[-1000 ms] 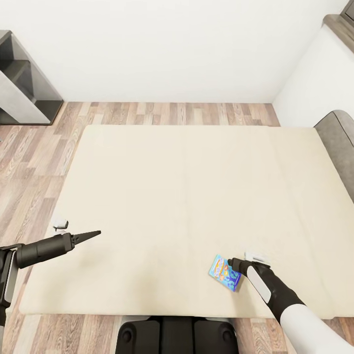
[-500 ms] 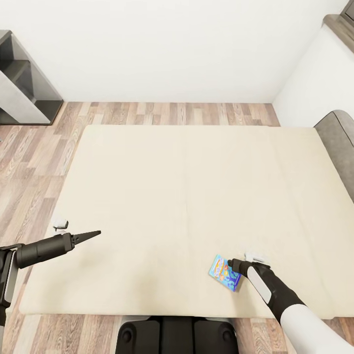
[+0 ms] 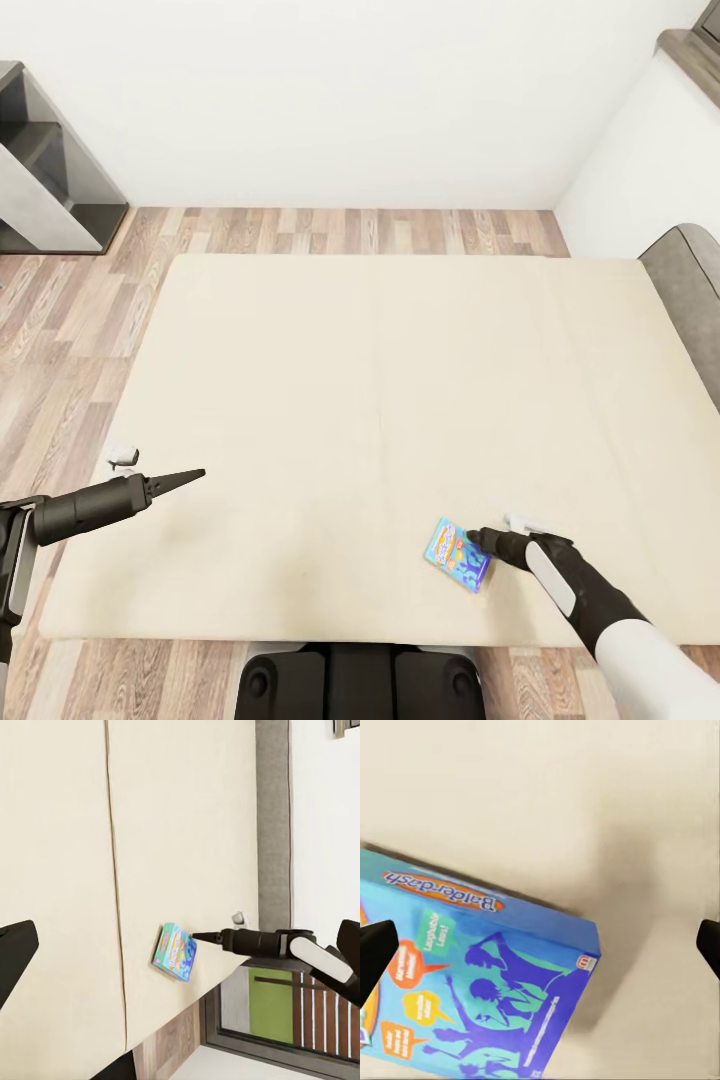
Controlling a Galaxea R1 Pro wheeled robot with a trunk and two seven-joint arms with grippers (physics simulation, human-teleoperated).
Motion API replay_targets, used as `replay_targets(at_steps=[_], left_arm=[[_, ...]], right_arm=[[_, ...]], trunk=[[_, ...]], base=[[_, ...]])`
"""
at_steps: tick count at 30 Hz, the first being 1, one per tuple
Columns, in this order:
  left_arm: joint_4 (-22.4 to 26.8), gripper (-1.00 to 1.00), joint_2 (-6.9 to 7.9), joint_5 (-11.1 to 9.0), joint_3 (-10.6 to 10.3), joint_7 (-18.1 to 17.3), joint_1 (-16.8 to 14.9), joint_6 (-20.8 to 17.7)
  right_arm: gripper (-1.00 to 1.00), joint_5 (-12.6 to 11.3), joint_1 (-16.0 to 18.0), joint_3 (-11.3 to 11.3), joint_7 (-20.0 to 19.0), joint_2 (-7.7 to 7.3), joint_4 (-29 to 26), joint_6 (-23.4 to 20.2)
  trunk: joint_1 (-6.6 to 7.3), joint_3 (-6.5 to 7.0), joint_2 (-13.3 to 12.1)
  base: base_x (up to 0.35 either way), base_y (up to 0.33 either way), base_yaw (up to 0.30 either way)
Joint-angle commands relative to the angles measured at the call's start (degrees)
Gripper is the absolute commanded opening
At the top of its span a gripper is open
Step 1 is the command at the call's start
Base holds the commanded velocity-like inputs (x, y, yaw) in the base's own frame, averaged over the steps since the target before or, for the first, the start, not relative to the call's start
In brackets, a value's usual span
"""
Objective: Put all the toys in the child's room - the three board games (two on the bed and one on the table), the two jigsaw puzzles on the table, and the tennis ball on the table - inside the toy box on the table in the child's room.
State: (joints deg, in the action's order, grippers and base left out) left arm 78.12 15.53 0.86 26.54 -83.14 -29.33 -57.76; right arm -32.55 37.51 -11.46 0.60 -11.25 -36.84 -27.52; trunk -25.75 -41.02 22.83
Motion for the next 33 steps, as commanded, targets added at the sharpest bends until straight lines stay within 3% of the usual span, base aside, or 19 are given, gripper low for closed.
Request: replay_targets(at_steps=[1, 7, 23, 33], left_arm=[[0.0, 1.0, 0.01, 0.1, 0.0, -0.3, 0.0, -0.6], [0.0, 1.0, 0.02, 0.1, 0.0, -0.3, 0.0, -0.6], [0.0, 1.0, 0.03, 0.1, 0.1, -0.3, 0.0, -0.6], [0.0, 1.0, 0.03, 0.1, 0.1, -0.3, 0.0, -0.6]], right_arm=[[1.0, -0.2, 0.0, -0.2, -0.3, -0.51, -0.1, -0.3], [1.0, -0.5, 0.0, -0.1, -1.6, -2.62, -0.1, -0.6], [1.0, -0.5, -0.3, 1.1, -2.7, -3.09, -0.1, -0.7], [1.0, -0.4, -0.3, 1.2, -11.7, -3.12, -0.1, -0.5]], trunk=[[-0.03, -0.06, 0.1], [-0.03, -0.06, 0.1], [-0.03, -0.06, 0.1], [-0.03, -0.06, 0.1]], base=[[0.0, 0.0, 0.0], [0.0, 0.0, 0.0], [0.0, 0.0, 0.0], [0.0, 0.0, 0.0]])
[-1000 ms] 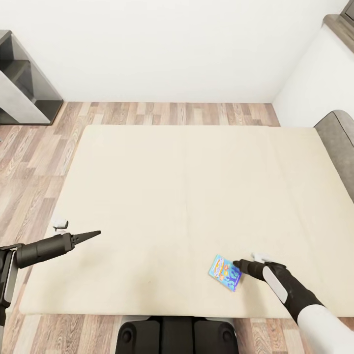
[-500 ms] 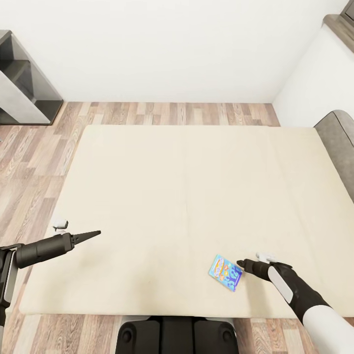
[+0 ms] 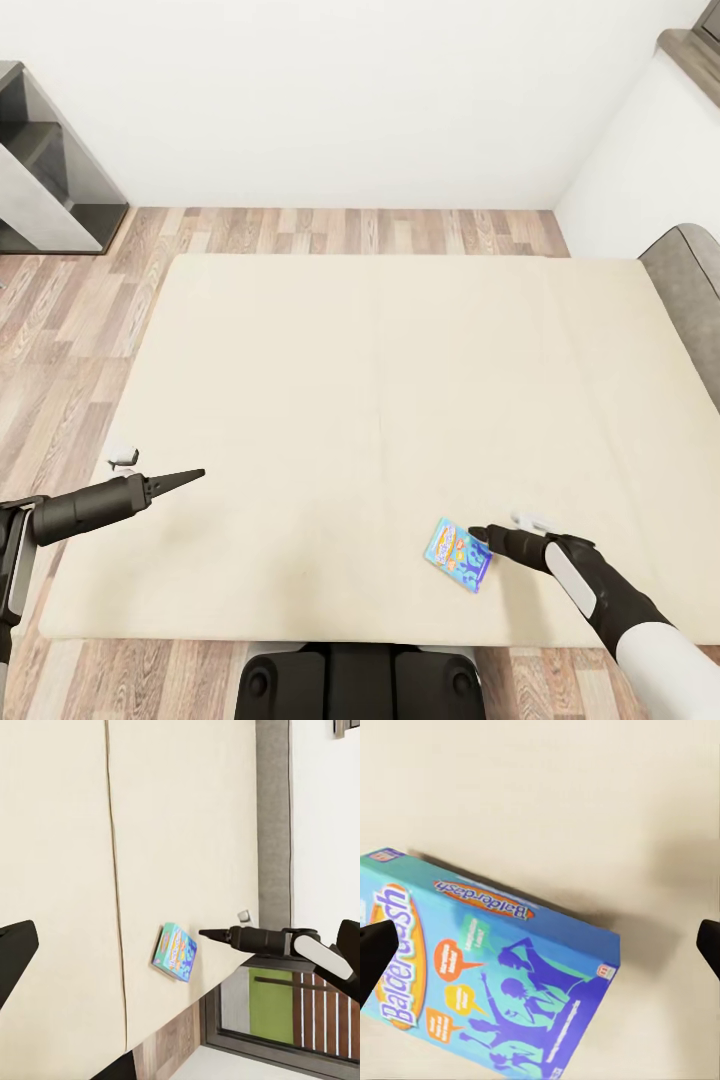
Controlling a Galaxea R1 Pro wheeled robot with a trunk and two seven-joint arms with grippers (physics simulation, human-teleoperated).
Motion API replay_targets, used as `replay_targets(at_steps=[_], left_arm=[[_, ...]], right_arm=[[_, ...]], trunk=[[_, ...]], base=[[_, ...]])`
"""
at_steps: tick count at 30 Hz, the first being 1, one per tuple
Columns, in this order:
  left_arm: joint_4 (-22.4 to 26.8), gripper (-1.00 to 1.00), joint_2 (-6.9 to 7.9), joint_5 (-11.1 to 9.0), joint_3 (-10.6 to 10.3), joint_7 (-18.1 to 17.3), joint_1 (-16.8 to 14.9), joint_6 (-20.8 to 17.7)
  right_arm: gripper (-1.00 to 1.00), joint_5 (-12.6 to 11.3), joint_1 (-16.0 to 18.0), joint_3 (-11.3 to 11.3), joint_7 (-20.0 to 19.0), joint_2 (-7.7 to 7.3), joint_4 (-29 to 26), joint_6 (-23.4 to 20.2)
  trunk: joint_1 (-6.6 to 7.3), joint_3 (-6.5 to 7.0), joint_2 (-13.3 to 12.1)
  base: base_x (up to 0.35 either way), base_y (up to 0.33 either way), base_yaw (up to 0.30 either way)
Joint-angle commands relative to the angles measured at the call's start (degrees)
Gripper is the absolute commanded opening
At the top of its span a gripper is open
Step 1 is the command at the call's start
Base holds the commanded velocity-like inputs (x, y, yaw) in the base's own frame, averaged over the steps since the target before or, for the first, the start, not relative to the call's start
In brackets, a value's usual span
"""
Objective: Put all the toys in the child's room - the three board games (two on the bed and one on the table), the two jigsaw puzzles on the table, and the tennis ball on the table - inside the toy box on the table in the child's room.
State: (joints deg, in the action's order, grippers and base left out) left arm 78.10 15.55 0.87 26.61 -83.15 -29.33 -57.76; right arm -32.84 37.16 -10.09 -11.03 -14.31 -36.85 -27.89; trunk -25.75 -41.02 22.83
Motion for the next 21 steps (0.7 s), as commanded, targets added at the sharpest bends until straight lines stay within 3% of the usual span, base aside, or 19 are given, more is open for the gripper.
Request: replay_targets(at_steps=[1, 21], left_arm=[[0.0, 1.0, 0.0, 0.1, 0.0, -0.3, 0.0, -0.6], [0.0, 1.0, 0.0, 0.1, 0.0, -0.3, 0.0, -0.6]], right_arm=[[1.0, -0.1, 0.0, -0.2, -0.4, -0.07, 0.0, -0.2], [1.0, 0.2, 0.0, -0.2, -1.2, -0.02, 0.2, 0.2]], trunk=[[-0.03, -0.07, 0.1], [-0.03, -0.72, 0.1]], base=[[0.0, 0.0, 0.0], [0.0, 0.0, 0.0]])
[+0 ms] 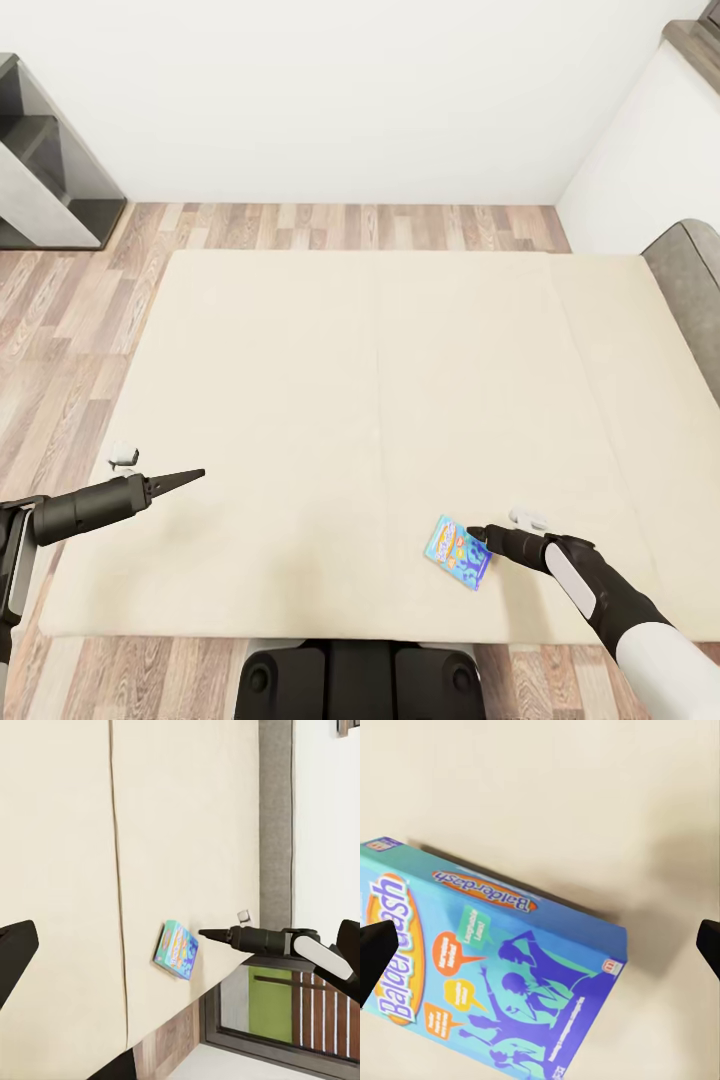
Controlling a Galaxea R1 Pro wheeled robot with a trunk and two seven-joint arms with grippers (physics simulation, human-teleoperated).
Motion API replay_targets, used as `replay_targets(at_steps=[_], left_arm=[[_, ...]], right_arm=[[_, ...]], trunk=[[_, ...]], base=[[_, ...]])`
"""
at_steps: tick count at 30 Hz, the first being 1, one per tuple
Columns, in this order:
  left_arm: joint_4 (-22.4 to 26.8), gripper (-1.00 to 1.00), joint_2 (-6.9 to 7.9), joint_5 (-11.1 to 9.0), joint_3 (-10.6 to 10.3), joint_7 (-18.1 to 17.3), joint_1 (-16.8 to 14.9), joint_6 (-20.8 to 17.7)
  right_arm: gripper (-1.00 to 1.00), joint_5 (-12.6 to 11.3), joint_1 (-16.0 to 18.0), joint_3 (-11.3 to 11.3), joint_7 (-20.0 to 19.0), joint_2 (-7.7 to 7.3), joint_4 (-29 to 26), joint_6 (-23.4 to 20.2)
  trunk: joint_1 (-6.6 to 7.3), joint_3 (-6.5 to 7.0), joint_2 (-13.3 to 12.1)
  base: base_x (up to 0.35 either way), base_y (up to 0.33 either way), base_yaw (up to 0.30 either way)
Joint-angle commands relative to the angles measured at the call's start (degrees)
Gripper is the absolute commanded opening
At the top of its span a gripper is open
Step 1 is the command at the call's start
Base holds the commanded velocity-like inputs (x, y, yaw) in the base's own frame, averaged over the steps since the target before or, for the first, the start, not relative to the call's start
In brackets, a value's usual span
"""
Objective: Put all the toys in the child's room - the three board games (two on the bed and one on the table), the two jigsaw puzzles on the table, and the tennis ball on the table - inside the toy box on the table in the child's room.
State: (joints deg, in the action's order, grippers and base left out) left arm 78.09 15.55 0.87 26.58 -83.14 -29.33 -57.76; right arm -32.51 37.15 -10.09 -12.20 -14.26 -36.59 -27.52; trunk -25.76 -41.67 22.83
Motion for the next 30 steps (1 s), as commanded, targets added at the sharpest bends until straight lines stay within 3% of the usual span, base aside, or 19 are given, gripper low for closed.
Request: replay_targets(at_steps=[1, 30], left_arm=[[0.0, 1.0, 0.0, 0.1, 0.0, -0.3, 0.0, -0.6], [0.0, 1.0, 0.0, 0.1, 0.0, -0.3, 0.0, -0.6]], right_arm=[[1.0, -0.1, 0.0, -0.2, 0.0, -0.06, 0.0, -0.2], [1.0, 0.1, -0.1, -0.3, -0.2, 0.14, -0.1, -0.1]], trunk=[[-0.03, -0.16, 0.1], [-0.03, -2.86, 0.1]], base=[[0.0, 0.0, 0.0], [0.0, 0.0, 0.0]])
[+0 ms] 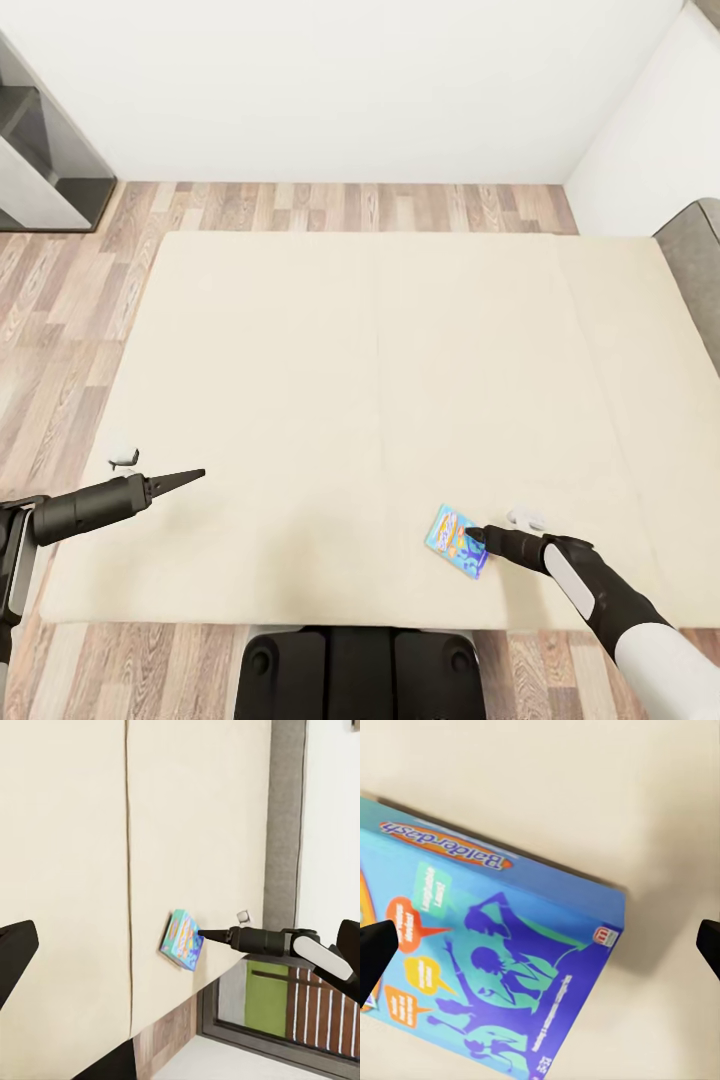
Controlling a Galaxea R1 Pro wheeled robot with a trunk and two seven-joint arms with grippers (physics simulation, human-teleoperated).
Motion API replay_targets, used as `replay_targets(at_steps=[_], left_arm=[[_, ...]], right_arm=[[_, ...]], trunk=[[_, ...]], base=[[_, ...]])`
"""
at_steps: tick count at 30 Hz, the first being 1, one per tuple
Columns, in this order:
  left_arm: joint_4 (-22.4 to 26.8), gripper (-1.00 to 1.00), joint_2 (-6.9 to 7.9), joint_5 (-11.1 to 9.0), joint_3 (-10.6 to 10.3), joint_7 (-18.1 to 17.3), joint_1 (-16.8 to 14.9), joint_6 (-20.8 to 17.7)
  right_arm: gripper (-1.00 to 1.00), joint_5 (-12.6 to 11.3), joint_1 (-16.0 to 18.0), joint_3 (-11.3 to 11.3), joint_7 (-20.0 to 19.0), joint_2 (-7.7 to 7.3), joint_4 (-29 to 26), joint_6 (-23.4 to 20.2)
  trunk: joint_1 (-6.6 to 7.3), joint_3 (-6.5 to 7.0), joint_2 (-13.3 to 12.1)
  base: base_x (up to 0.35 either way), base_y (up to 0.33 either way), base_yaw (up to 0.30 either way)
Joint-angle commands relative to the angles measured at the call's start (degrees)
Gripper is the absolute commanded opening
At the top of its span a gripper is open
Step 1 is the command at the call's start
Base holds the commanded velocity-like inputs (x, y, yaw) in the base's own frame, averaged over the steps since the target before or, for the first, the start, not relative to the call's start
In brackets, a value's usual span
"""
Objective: Put all the toys in the child's room - the three board games (two on the bed and one on the table), the two jigsaw puzzles on the table, and the tennis ball on the table - inside the toy box on the table in the child's room.
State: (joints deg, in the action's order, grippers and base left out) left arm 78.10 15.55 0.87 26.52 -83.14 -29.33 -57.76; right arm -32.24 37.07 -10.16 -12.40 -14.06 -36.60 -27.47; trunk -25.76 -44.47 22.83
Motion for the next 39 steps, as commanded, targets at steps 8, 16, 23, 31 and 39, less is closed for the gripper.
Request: replay_targets(at_steps=[8, 16, 23, 31, 39], left_arm=[[0.0, 1.0, 0.0, 0.1, 0.0, -0.3, 0.0, -0.6], [0.0, 1.0, -0.06, 0.1, 0.0, -0.3, 0.0, -0.6], [0.0, 1.0, -0.1, 0.1, 0.0, -0.3, 0.0, -0.6], [0.0, 1.0, -0.13, 0.1, 0.0, -0.3, 0.0, -0.6], [0.0, 1.0, -0.15, 0.1, 0.0, -0.3, 0.0, -0.6]], right_arm=[[1.0, 0.0, 0.0, -0.2, -0.3, 0.38, -0.1, 0.1], [1.0, 0.1, 0.0, -0.3, -0.4, 0.61, -0.1, 0.3], [1.0, 0.1, -0.1, -0.6, -0.4, 0.69, -0.1, 0.4], [1.0, 0.2, -0.1, -1.0, -0.5, 0.8, -0.1, 2.2], [1.0, 0.2, -0.1, -1.2, -0.6, 0.86, -0.1, 2.9]], trunk=[[-0.03, -0.79, 0.1], [-0.03, -1.0, 0.1], [-0.03, -1.02, 0.1], [-0.03, -1.02, 0.1], [-0.03, -1.02, 0.1]], base=[[0.0, 0.0, 0.0], [0.0, 0.0, 0.0], [0.0, 0.0, 0.0], [0.0, 0.0, 0.0], [0.0, 0.0, 0.0]])
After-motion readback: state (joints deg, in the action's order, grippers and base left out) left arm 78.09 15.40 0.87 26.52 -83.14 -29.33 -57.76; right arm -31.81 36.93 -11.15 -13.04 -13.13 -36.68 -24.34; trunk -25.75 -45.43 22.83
